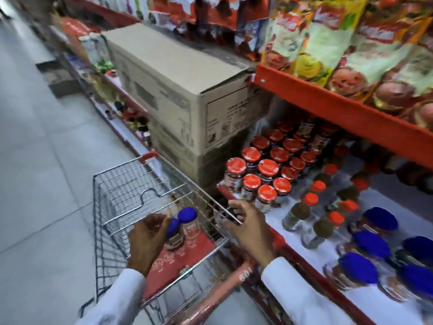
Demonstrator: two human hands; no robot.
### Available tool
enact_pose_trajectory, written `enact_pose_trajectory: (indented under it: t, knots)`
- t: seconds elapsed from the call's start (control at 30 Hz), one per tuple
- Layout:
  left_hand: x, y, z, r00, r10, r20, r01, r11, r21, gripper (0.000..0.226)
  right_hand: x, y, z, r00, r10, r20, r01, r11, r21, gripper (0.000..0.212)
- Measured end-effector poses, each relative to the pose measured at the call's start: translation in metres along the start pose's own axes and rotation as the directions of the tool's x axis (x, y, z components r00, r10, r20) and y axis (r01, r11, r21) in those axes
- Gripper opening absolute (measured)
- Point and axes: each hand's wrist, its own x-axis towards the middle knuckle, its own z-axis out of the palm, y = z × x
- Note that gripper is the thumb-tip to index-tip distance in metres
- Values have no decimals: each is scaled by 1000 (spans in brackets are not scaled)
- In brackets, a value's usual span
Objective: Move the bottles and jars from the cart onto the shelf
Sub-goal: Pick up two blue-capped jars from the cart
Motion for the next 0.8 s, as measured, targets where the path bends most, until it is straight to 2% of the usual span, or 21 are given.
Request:
enact_pose_trajectory:
  t: [0.07, 0.17, 0.23, 0.33, 0.47, 0.53, 0.67, 0.8]
  knots:
    - [10, -35, -3, 990, -138, 9, 138, 990, -30, 29, 23, 9, 35, 989, 55, 134, -54, 998, -12, 43]
    - [37, -102, 9, 928, -368, 56, 372, 923, -99, 58, 57, 20, 82, 940, 169, 297, -137, 983, -126, 52]
    - [40, -99, 15, 897, -428, 114, 439, 891, -111, 58, 75, 25, 109, 895, 237, 379, -190, 969, -158, 45]
    - [34, -74, 24, 893, -432, 122, 445, 890, -100, 43, 96, 61, 149, 871, 301, 389, -225, 947, -230, 36]
    - [41, -92, 39, 912, -408, 52, 410, 910, -59, 53, 90, 41, 159, 883, 317, 345, -243, 940, -240, 48]
    - [42, -95, 43, 921, -389, 18, 390, 920, -40, 51, 91, 41, 162, 871, 346, 349, -273, 931, -243, 50]
    - [42, -97, 48, 936, -352, -3, 351, 935, -53, 45, 97, 50, 164, 877, 362, 315, -281, 919, -276, 73]
    - [38, -109, 45, 958, -287, 13, 287, 958, -27, 46, 97, 48, 158, 872, 376, 313, -280, 908, -311, 69]
